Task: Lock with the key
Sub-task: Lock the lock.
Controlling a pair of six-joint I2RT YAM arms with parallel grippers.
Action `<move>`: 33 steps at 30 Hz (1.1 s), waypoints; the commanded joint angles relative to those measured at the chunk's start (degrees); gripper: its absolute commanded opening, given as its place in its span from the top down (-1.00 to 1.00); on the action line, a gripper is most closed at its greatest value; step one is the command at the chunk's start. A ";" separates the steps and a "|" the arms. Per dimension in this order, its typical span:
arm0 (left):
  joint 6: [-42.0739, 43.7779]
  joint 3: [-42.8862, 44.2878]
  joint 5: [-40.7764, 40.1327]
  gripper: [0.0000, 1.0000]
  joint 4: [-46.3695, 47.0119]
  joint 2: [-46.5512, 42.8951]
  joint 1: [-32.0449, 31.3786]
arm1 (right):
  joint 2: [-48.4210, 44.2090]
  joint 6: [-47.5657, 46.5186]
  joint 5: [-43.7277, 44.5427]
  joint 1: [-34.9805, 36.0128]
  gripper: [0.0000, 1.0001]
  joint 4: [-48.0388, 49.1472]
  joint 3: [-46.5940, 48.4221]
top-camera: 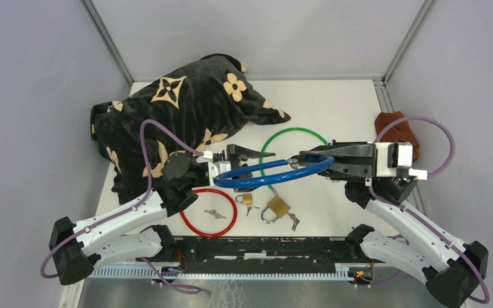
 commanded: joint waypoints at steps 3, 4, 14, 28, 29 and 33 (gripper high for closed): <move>-1.61 0.67 -0.17 -0.27 10.56 -0.18 -0.07 | 0.75 0.70 3.24 0.05 1.00 2.14 2.07; -1.65 1.26 -0.44 -0.29 11.41 0.12 -0.12 | 0.71 0.69 3.31 0.08 1.00 2.13 2.03; -5.66 5.54 -7.44 -0.26 12.46 4.42 -4.54 | 0.51 0.61 3.09 0.02 1.00 2.16 1.72; -4.56 7.59 -9.29 0.37 12.19 6.81 -6.27 | 0.57 0.83 2.61 0.08 1.00 1.85 1.94; -4.29 7.68 -9.08 0.44 11.88 6.79 -6.32 | 0.65 0.93 2.53 0.05 1.00 1.85 2.03; -3.27 7.82 -8.28 0.78 10.31 6.49 -6.32 | 0.53 0.95 2.07 0.04 1.00 1.79 2.16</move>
